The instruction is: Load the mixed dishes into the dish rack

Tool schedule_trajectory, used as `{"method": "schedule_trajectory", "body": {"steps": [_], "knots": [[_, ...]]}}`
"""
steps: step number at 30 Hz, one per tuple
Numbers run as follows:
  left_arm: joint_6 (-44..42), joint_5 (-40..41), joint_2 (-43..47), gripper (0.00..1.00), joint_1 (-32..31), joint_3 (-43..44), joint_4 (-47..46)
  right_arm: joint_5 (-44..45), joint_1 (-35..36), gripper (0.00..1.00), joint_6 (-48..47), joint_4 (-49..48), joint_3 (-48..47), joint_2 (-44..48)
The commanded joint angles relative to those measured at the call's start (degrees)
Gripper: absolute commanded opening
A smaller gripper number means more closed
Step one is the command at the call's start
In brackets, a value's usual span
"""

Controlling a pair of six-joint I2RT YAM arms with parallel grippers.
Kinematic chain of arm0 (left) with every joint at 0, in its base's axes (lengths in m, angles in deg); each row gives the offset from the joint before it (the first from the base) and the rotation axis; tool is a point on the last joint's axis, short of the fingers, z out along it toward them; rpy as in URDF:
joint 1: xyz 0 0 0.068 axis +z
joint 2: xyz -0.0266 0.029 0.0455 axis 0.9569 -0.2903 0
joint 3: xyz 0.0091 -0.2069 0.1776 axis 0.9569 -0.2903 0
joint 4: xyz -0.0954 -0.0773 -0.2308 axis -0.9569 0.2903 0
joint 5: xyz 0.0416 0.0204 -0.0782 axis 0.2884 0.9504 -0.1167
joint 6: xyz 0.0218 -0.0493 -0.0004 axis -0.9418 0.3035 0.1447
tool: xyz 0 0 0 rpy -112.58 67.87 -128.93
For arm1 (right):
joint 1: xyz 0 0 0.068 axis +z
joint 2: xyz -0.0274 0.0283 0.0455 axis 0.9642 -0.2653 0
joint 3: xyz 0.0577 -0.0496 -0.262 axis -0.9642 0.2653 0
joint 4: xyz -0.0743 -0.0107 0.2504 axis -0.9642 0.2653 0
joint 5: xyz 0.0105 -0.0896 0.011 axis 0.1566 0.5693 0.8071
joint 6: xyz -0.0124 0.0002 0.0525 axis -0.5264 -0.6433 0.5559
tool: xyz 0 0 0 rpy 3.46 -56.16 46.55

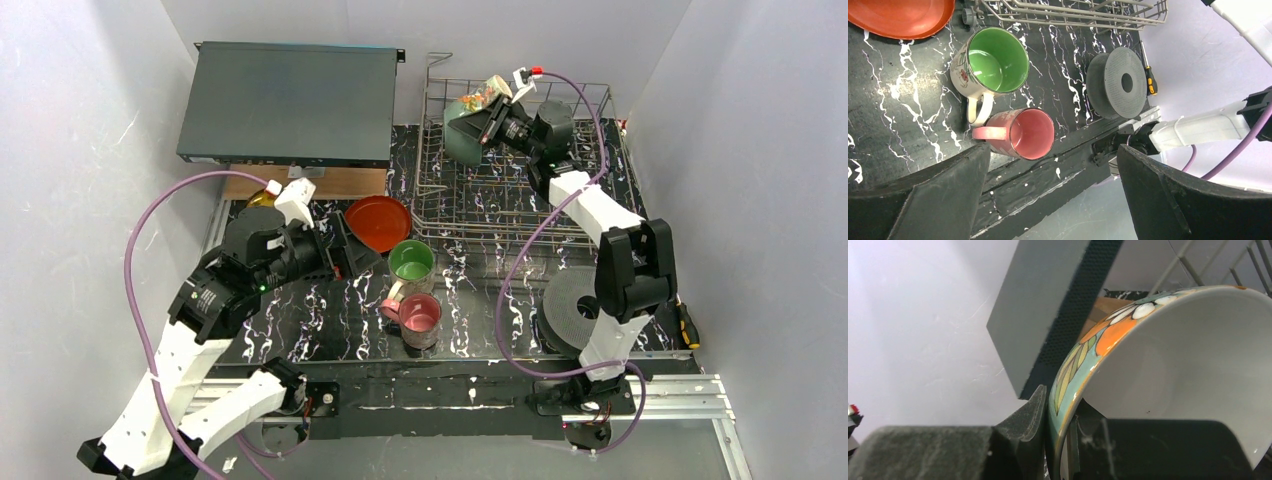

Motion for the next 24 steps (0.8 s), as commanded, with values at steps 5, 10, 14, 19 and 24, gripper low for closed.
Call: {"method": "schedule_trajectory", "body": {"steps": [5, 10, 14, 19, 24], "knots": [[-0.1, -1.6, -0.8, 0.98, 0.1, 0.4, -1.7, -3.8, -1.3, 0.01, 3.1, -16.5, -7.0, -4.1], [-0.5, -1.2, -0.7, 0.98, 0.1, 0.4, -1.7, -6.1, -1.3, 0.01, 5.1, -19.1, -10.2, -9.2], [-1.2, -1.0, -1.1, 0.98, 0.1, 0.4, -1.6, -5.2, -1.3, 0.01, 9.3, -22.3, -11.7, -12.3], [-1.7, -1.2, -1.7, 0.98, 0.1, 0.6, -1.7, -2.9, -1.0, 0.01, 17.5, -31.3, -12.3, -15.8], [-1.9, -1.1, -1.5, 0.98, 0.1, 0.4, -1.7, -0.7, -0.9, 0.01, 23.0, -35.4, -12.5, -18.6]]}}
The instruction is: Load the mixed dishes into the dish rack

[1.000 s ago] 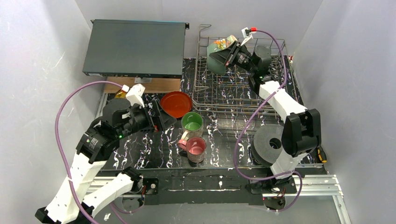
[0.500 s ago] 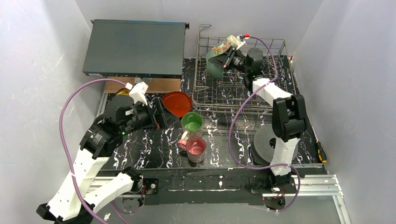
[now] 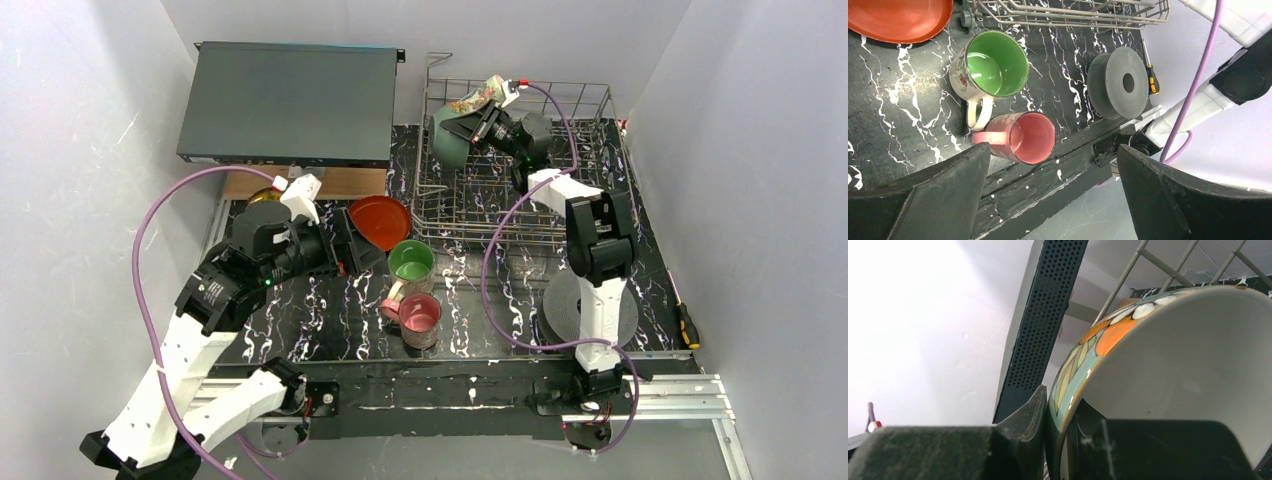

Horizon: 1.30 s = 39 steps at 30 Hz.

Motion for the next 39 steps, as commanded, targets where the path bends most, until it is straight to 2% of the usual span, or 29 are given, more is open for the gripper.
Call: {"method": "schedule_trajectory", "body": {"steps": [1, 15, 19, 24, 28, 33, 39], "knots": [[-1.1, -0.5, 0.5, 0.98, 0.1, 0.3, -0.4, 3.5, 0.2, 0.01, 7.0, -17.0, -5.0, 0.8], [-0.1, -0.5, 1.2, 0.98, 0.1, -0.6, -0.9, 5.9, 0.5, 0.08, 6.2, -14.6, 0.8, 0.2], [0.2, -0.6, 1.4, 0.98, 0.1, -0.5, -0.9, 6.5, 0.6, 0.13, 4.7, -12.9, 2.8, 0.9], [0.3, -0.3, 2.1, 0.98, 0.1, -1.0, -0.9, 6.2, 0.6, 0.15, 5.0, -13.5, 3.7, -0.3], [0.3, -0.3, 2.1, 0.98, 0.1, -0.9, -0.8, 6.8, 0.6, 0.24, 3.6, -12.2, 5.2, 0.4], [0.2, -0.4, 2.0, 0.98, 0.1, -0.8, -0.8, 7.5, 0.5, 0.44, -0.8, -6.8, 7.3, 3.3], [0.4, -0.5, 2.1, 0.98, 0.1, -1.1, -0.8, 8.6, 0.5, 0.59, -10.2, 6.2, 8.4, 8.7]]}}
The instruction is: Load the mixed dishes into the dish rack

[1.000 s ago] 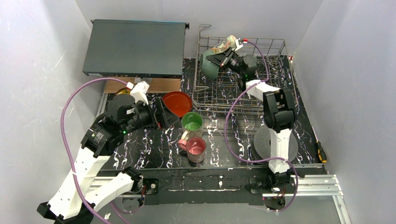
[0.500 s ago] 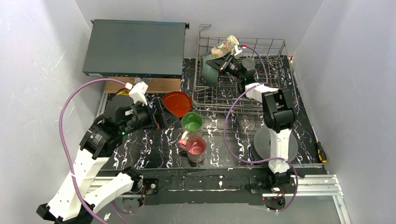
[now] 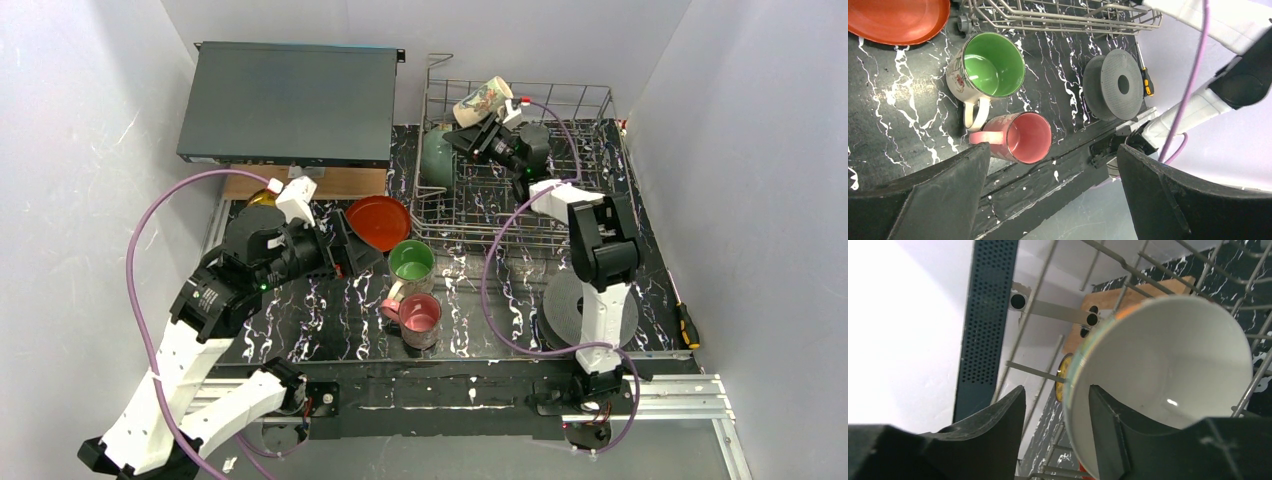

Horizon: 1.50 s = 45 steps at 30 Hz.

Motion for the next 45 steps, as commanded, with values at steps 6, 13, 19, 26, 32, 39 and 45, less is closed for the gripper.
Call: {"method": "schedule_trajectory", "body": {"steps": [6, 13, 19, 26, 32, 39, 45], "knots": [[0.0, -0.7, 0.5, 0.98, 0.1, -1.3, -0.9, 2.8, 0.1, 0.60, -19.9, 23.7, -4.7, 10.9], [0.6, -1.7, 0.1, 0.98, 0.1, -1.6, -1.6, 4.6, 3.9, 0.82, -37.3, 45.1, -15.5, 9.4], [0.7, -1.7, 0.4, 0.98, 0.1, -2.0, -1.6, 11.0, 5.8, 0.79, -44.8, 53.9, -19.8, 7.2], [0.7, -1.8, -0.1, 0.98, 0.1, -2.0, -1.6, 15.3, 6.1, 0.72, -47.8, 60.9, -26.4, 3.4], [0.9, -1.9, -0.7, 0.98, 0.1, -1.9, -1.6, 21.7, 6.0, 0.62, -47.4, 63.2, -24.9, 4.6], [0.7, -2.2, -1.2, 0.98, 0.1, -2.0, -1.9, 20.2, 2.4, 0.52, -41.2, 54.7, -12.5, 11.3], [1.0, -2.5, -1.4, 0.98, 0.1, -1.9, -2.4, 15.7, -1.9, 0.43, -32.0, 50.0, -6.7, 12.1]]}}
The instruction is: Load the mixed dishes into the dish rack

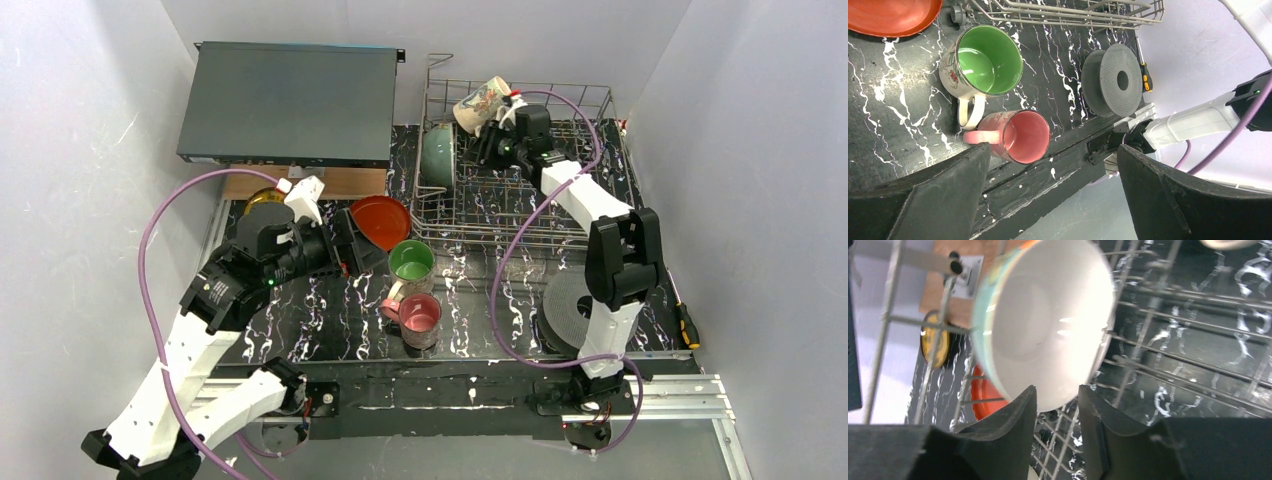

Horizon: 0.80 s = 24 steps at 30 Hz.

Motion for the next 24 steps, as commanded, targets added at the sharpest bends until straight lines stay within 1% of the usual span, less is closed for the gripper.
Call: {"method": "schedule_trajectory", "body": {"steps": [1, 3, 4, 6, 8, 9, 11, 13, 17, 21, 24], "knots": [[0.0, -1.0, 0.0, 0.98, 0.0, -0.3, -1.0, -0.8, -4.5, 0.42, 7.0, -6.5, 3.2, 0.4], [0.1, -1.1, 0.1, 0.98, 0.0, -0.3, -1.0, -5.2, -4.5, 0.42, 5.2, -9.4, 3.5, 0.7], [0.1, -1.1, 0.2, 0.98, 0.0, -0.4, -1.0, -7.0, -4.2, 0.45, 4.4, -11.2, 3.8, 0.9], [0.2, -1.1, 0.2, 0.98, 0.0, -0.6, -1.0, -9.0, -3.8, 0.54, 3.8, -12.4, 4.0, 1.9], [0.1, -1.2, 0.0, 0.98, 0.0, -0.8, -1.2, -9.6, -3.8, 0.68, 5.1, -16.5, 6.5, 4.0], [0.2, -1.3, -0.2, 0.98, 0.0, -1.0, -1.2, -9.6, -3.8, 0.72, 6.3, -18.4, 7.8, 5.0], [0.4, -1.5, -0.4, 0.98, 0.0, -1.4, -1.7, -11.9, -3.7, 0.76, 9.6, -22.6, 8.1, 5.2], [0.6, -2.1, -0.7, 0.98, 0.0, -1.9, -2.4, -14.2, -3.3, 0.76, 13.1, -24.8, 6.1, 3.1], [0.9, -2.6, -1.3, 0.98, 0.0, -1.4, -2.7, -14.2, -2.5, 0.72, 18.1, -27.0, 1.3, -1.8], [1.2, -2.2, -0.4, 0.98, 0.0, -1.5, -2.6, -13.4, -2.3, 0.65, 22.3, -29.0, -1.8, -5.5], [1.1, -2.1, -0.3, 0.98, 0.0, -1.8, -2.4, -13.6, -2.1, 0.56, 24.4, -29.3, -4.3, -8.0]]}}
